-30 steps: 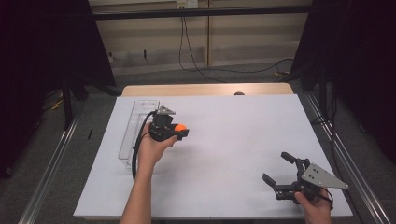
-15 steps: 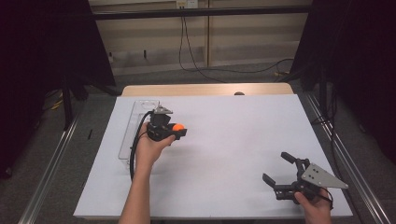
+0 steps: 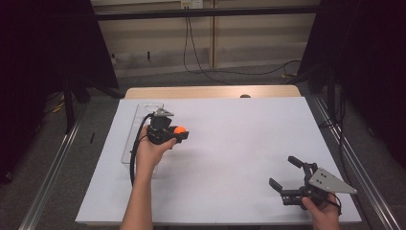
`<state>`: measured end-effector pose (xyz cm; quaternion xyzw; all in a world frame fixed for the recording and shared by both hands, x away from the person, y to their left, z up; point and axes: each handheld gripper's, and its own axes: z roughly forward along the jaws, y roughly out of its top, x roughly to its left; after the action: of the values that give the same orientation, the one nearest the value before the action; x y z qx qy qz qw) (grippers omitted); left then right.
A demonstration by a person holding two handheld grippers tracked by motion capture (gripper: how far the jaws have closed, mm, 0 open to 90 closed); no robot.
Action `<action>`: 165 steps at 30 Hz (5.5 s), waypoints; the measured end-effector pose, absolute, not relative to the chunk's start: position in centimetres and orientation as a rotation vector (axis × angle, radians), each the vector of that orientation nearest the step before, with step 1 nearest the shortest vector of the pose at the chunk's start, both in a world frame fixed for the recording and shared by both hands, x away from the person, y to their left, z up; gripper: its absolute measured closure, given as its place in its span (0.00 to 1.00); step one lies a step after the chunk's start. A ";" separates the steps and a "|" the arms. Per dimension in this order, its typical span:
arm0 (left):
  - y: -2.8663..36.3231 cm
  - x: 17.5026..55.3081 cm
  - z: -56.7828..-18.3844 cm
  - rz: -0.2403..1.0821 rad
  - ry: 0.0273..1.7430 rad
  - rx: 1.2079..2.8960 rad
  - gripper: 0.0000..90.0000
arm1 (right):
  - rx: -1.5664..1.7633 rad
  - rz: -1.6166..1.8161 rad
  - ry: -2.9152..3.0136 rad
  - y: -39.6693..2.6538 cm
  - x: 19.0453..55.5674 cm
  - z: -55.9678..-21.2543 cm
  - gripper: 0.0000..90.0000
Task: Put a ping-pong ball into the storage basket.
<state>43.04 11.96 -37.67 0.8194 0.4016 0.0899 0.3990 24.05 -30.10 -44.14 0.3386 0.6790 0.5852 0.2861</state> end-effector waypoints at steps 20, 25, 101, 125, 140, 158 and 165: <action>13.1 43.0 -37.2 0.257 1.035 2.066 0.57 | 0.903 1.563 1.816 -30.1 24.1 -44.1 0.01; 13.4 42.9 -37.1 0.264 1.042 2.060 0.57 | 0.904 1.563 1.815 -30.1 24.1 -44.1 0.01; 17.2 42.9 -36.7 0.349 1.141 2.021 0.56 | 0.901 1.563 1.819 -30.0 24.1 -44.2 0.01; 18.4 42.8 -36.8 0.376 1.177 2.002 0.56 | 0.903 1.564 1.819 -30.0 24.1 -44.2 0.01; 19.5 42.8 -36.8 0.398 1.200 1.988 0.56 | 0.903 1.564 1.821 -30.0 24.1 -44.2 0.01; 20.1 42.9 -37.2 0.423 1.226 1.988 0.56 | 0.901 1.562 1.824 -30.0 24.1 -44.2 0.01; 20.3 43.0 -37.5 0.432 1.242 1.980 0.56 | 0.903 1.565 1.822 -30.0 24.1 -44.2 0.01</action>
<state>42.99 20.27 -37.50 0.7728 0.4847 0.1688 0.3733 24.07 -29.95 -44.19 0.3374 0.6809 0.5848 0.2838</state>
